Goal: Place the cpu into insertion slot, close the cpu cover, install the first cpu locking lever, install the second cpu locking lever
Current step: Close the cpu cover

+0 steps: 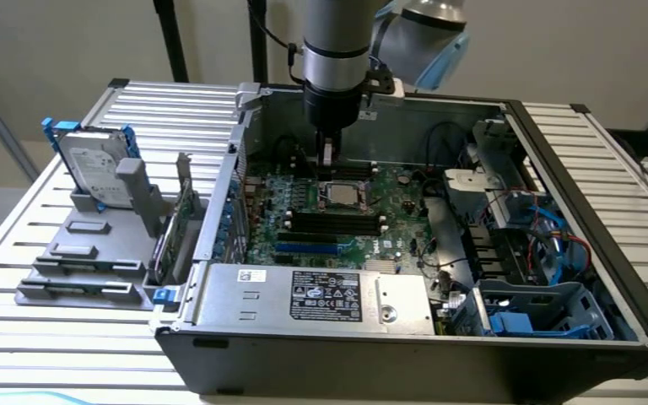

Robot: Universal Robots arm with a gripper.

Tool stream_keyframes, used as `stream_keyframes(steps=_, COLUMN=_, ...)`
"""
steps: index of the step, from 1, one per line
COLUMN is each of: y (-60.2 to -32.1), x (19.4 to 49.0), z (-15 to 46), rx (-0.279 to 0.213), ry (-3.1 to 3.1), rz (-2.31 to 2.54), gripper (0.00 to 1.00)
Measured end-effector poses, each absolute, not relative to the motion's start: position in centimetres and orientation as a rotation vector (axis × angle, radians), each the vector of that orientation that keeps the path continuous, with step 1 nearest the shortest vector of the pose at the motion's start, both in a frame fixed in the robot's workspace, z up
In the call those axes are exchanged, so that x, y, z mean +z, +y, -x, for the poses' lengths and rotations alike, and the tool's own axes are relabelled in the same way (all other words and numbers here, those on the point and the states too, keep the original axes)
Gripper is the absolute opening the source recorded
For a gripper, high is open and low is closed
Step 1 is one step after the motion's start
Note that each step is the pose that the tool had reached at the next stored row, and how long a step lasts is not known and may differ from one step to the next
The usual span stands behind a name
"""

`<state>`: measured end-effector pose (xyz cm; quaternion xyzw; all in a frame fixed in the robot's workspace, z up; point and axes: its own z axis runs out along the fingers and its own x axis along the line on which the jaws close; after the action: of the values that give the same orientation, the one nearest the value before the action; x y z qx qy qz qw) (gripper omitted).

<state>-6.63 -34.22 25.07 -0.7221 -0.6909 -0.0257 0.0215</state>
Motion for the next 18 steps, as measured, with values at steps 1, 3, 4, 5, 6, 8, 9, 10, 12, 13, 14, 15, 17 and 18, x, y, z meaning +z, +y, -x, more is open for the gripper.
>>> stream_keyframes(steps=1, y=-34.2, x=25.3, z=6.2, rx=-0.076, ry=-2.140, rz=2.237, gripper=0.11)
stream_keyframes(steps=3, y=-34.2, x=25.8, z=5.3, rx=-0.071, ry=-2.137, rz=2.235, gripper=0.11)
stream_keyframes(steps=4, y=-34.2, x=26.1, z=4.8, rx=-0.068, ry=-2.136, rz=2.234, gripper=0.11)
stream_keyframes(steps=5, y=-34.2, x=26.3, z=4.4, rx=-0.066, ry=-2.135, rz=2.233, gripper=0.11)
stream_keyframes(steps=6, y=-34.2, x=26.5, z=3.9, rx=-0.064, ry=-2.134, rz=2.232, gripper=0.11)
stream_keyframes(steps=8, y=-34.2, x=27.0, z=3.0, rx=-0.062, ry=-2.133, rz=2.231, gripper=0.11)
stream_keyframes(steps=9, y=-34.2, x=27.3, z=2.5, rx=-0.060, ry=-2.133, rz=2.231, gripper=0.11)
stream_keyframes(steps=10, y=-34.2, x=27.5, z=2.1, rx=-0.059, ry=-2.132, rz=2.230, gripper=0.11)
stream_keyframes(steps=12, y=-34.2, x=27.8, z=1.2, rx=-0.058, ry=-2.131, rz=2.229, gripper=0.11)
stream_keyframes(steps=13, y=-34.2, x=27.8, z=0.7, rx=-0.058, ry=-2.131, rz=2.229, gripper=0.11)
stream_keyframes(steps=14, y=-34.2, x=27.8, z=0.3, rx=-0.059, ry=-2.130, rz=2.228, gripper=0.11)
stream_keyframes(steps=15, y=-34.2, x=27.8, z=-0.2, rx=-0.060, ry=-2.130, rz=2.228, gripper=0.11)
stream_keyframes(steps=17, y=-34.1, x=27.8, z=-1.1, rx=-0.060, ry=-2.130, rz=2.228, gripper=0.11)
stream_keyframes(steps=18, y=-34.1, x=27.8, z=-1.5, rx=-0.060, ry=-2.130, rz=2.228, gripper=0.11)
